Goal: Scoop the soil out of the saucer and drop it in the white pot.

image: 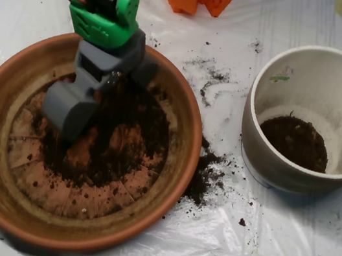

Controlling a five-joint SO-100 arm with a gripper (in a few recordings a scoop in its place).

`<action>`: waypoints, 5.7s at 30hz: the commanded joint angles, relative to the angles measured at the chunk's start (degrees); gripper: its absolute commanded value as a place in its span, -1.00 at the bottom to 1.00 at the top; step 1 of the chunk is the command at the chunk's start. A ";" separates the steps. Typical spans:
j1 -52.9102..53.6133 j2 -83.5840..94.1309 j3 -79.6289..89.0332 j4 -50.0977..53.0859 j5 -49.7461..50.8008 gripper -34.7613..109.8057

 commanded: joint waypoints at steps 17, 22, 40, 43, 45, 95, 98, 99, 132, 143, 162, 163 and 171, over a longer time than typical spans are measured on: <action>1.67 -6.33 -7.65 -4.22 -4.04 0.12; 1.05 -6.24 -6.77 -0.70 -3.08 0.10; 1.76 -6.68 -2.72 -1.14 1.58 -0.01; 1.67 -3.25 0.97 -3.16 1.85 -0.03; 1.67 0.18 4.66 -5.62 2.02 -0.06; -29.79 6.68 -45.70 26.28 -6.59 -0.53; -35.07 7.03 -48.08 27.60 -7.38 -0.53; -36.91 7.03 -48.96 28.04 -7.65 -0.53; -53.35 7.29 -51.59 30.23 -10.63 0.03; -37.97 1.93 -65.74 35.33 -10.37 0.03; -18.54 23.03 2.72 2.20 -36.91 0.04; -18.11 23.03 4.66 1.41 -38.32 0.04; -14.85 21.45 11.95 -2.20 -44.56 0.03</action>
